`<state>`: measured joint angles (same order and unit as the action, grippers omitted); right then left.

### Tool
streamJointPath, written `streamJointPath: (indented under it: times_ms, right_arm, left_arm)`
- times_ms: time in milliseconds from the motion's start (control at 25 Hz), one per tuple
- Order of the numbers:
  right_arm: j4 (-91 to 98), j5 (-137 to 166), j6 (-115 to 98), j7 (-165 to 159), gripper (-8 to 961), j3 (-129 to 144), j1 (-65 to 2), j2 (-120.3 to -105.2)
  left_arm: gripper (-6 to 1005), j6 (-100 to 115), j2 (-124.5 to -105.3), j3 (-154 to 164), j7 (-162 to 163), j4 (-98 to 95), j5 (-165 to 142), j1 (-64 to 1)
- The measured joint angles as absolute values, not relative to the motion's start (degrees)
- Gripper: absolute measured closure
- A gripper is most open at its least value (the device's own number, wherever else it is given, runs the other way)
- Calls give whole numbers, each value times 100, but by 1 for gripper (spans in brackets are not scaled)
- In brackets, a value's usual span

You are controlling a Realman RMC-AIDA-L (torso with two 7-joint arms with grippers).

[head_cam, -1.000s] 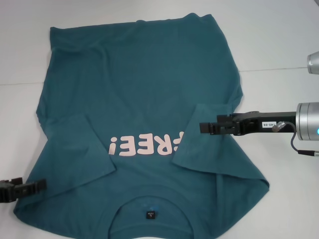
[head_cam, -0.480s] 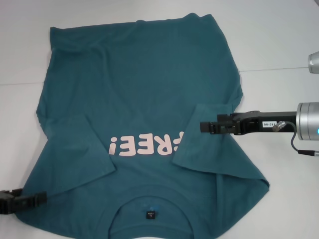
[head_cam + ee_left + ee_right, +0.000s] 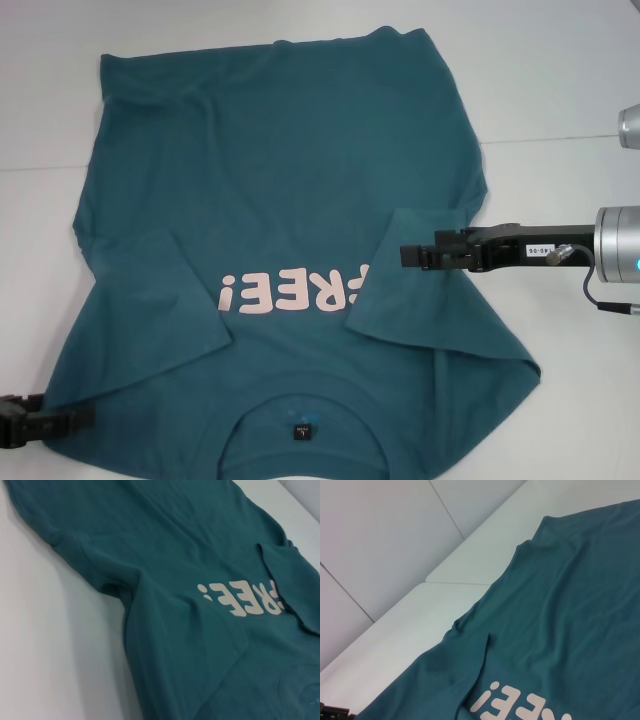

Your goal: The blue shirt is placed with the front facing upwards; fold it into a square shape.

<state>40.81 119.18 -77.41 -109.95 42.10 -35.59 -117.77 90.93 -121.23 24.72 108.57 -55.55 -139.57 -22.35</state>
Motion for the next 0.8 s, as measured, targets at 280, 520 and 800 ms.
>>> streamJointPath:
  times_ms: [280, 520, 800]
  right_arm:
    - [4059, 11918, -7731, -10995, 12, 4210, -3551, -11777]
    - [4047, 11864, -7722, -10992, 12, 4210, -3540, -11777]
    - [4043, 11849, -7728, -10992, 12, 4209, -3532, -11777]
  left_arm:
    - [156, 9114, -12145, 2490, 10915, -5686, -14105, -2213]
    - [158, 9130, -12140, 2479, 10916, -5695, -14235, -2217]
    - [159, 9148, -12137, 2512, 10917, -5695, -14255, -2259]
